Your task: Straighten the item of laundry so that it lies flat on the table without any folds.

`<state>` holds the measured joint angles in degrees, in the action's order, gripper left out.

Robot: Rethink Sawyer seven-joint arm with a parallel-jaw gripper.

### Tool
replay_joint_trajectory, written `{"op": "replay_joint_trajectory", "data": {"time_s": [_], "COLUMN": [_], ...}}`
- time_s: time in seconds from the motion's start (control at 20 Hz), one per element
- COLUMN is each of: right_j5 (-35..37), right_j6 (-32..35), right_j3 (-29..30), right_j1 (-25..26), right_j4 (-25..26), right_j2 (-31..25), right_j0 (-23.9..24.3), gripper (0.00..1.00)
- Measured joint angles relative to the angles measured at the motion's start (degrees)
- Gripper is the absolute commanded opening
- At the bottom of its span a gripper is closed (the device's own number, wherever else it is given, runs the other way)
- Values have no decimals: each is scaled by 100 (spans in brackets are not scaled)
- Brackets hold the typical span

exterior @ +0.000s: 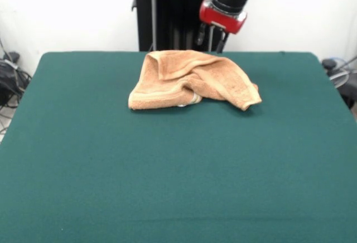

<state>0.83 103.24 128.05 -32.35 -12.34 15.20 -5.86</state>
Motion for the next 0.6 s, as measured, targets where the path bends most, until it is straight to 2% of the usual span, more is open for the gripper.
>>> {"op": "replay_joint_trajectory", "data": {"time_s": [0.6], "right_j5": [-435], "right_j6": [0], "right_j3": [-2], "right_j1": [410], "right_j4": [-11], "right_j2": [21], "right_j0": [-60], "gripper": [100]}}
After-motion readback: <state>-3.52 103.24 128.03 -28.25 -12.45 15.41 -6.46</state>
